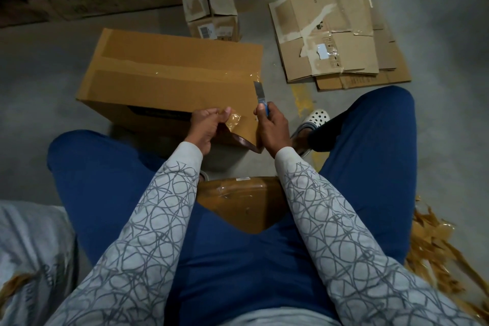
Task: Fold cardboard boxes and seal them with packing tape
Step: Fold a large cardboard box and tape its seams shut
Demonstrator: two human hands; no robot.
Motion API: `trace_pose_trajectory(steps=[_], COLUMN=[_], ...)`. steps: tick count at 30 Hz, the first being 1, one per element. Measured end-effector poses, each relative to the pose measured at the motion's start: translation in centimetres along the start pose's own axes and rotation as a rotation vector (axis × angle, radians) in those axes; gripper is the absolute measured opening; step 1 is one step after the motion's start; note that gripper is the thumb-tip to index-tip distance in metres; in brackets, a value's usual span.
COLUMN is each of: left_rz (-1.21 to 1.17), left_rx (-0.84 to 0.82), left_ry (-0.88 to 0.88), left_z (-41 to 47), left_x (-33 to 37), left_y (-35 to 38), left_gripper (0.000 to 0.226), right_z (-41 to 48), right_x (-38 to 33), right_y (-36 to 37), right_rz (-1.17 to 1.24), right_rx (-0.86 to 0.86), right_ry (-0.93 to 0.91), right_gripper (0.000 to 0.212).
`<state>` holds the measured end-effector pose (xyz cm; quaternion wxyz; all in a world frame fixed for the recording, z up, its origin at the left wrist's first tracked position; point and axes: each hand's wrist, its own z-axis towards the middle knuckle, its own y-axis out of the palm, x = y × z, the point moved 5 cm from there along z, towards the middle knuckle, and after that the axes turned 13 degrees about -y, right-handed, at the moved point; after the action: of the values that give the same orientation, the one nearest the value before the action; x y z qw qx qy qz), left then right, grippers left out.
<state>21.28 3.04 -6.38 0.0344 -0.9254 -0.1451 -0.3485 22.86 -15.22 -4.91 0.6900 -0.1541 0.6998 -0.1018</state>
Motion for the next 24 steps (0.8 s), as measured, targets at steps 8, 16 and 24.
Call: trace_pose_trajectory(steps=[8,16,24], left_rz=[0.249,0.598,0.577], left_rx=[0.127,0.246,0.287], left_ry=[0.236,0.406,0.406], left_z=[-0.8,-0.8,-0.8], left_x=[1.3,1.8,1.9], left_y=[0.6,1.1,1.3], left_gripper=[0.009,0.023,0.022], right_z=[0.0,-0.5,-0.5], right_x=[1.1,2.7,2.4], right_y=[-0.3,0.8,1.4], right_rz=[-0.003,-0.012,0.004], right_rx=[0.104,0.11,0.02], right_ry=[0.071,0.126,0.088], right_gripper=[0.037,0.041,0.027])
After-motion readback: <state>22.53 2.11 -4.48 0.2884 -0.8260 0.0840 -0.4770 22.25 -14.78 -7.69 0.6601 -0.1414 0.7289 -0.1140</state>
